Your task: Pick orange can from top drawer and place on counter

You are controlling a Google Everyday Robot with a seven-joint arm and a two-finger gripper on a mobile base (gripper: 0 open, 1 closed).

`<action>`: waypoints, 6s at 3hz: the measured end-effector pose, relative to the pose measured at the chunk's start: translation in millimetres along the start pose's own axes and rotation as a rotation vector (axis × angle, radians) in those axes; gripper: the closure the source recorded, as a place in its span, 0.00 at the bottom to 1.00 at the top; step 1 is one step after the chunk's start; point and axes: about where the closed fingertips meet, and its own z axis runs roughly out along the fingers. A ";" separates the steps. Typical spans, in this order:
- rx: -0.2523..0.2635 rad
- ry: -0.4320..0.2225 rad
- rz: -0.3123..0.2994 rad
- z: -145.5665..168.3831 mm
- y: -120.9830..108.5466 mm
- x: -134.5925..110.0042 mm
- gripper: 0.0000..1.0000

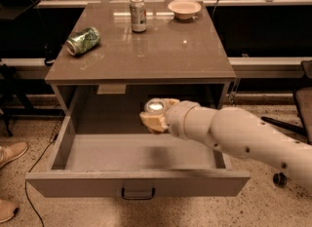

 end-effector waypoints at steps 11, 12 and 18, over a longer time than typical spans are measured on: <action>-0.322 0.046 -0.100 40.3 -153.4 -202.6 1.00; -0.319 0.072 -0.082 59.2 -152.2 -191.2 1.00; -0.245 0.082 -0.049 54.7 -173.9 -172.8 0.00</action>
Offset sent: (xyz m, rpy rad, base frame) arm 0.0063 -0.0616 0.0377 0.0076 -0.0615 -0.0289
